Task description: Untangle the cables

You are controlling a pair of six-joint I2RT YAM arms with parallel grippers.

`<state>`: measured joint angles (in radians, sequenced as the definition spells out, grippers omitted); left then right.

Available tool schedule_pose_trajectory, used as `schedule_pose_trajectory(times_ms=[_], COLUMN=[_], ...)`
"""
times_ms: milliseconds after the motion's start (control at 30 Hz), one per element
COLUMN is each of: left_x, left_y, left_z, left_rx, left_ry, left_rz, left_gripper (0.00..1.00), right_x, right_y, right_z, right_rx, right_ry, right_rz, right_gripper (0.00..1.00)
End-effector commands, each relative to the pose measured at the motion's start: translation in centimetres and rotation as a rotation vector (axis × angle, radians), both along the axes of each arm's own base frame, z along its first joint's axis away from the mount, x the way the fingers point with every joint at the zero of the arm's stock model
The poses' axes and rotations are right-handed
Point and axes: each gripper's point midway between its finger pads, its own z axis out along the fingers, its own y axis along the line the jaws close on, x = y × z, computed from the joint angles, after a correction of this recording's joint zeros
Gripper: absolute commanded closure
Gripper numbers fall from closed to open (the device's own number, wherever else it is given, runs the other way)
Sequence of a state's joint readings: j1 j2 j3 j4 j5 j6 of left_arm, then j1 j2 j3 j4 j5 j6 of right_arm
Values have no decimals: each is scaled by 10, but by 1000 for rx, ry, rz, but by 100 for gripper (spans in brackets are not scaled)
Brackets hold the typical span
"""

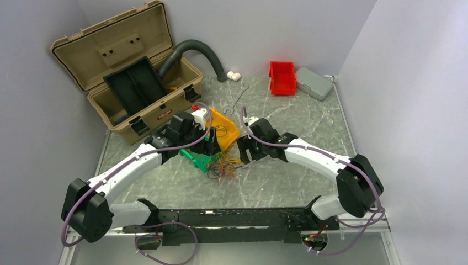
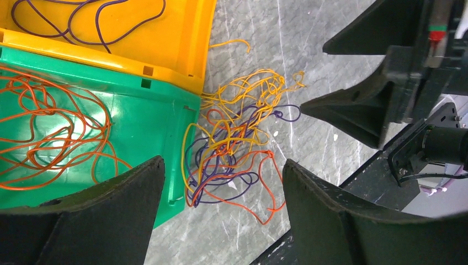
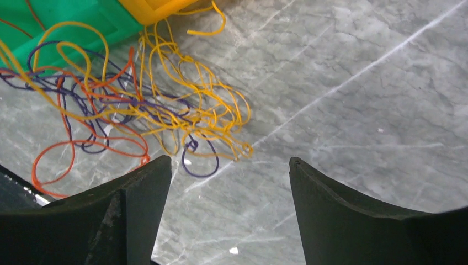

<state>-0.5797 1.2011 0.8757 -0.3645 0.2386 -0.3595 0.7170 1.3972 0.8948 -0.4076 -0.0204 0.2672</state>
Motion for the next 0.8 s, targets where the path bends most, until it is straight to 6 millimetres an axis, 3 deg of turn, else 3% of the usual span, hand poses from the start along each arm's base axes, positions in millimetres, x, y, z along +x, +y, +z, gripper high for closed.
schedule_pose_trajectory(times_ms=[0, 67, 200, 267, 333, 367, 500, 767], left_x=[4, 4, 3, 3, 3, 4, 5, 11], left_y=[-4, -4, -6, -9, -12, -13, -22, -49], left_z=[11, 12, 15, 18, 24, 27, 38, 71], left_rx=[-6, -5, -16, -26, -42, -46, -68, -154], left_ry=[-37, -42, -51, -57, -68, -75, -111, -251], left_rz=[-24, -26, -44, -55, -71, -75, -113, -199], left_gripper=[19, 19, 19, 19, 18, 18, 18, 17], right_x=[25, 32, 42, 40, 39, 38, 30, 0], right_y=[26, 28, 30, 32, 31, 30, 23, 19], right_z=[7, 2, -9, -11, -7, -2, 34, 133], right_rx=[96, 94, 58, 55, 67, 77, 140, 323], right_ry=[-77, -98, -113, -115, -133, -146, -222, -323], right_rz=[-4, -16, -32, -23, -26, -28, -18, 47], right_gripper=[22, 26, 47, 63, 95, 100, 100, 100])
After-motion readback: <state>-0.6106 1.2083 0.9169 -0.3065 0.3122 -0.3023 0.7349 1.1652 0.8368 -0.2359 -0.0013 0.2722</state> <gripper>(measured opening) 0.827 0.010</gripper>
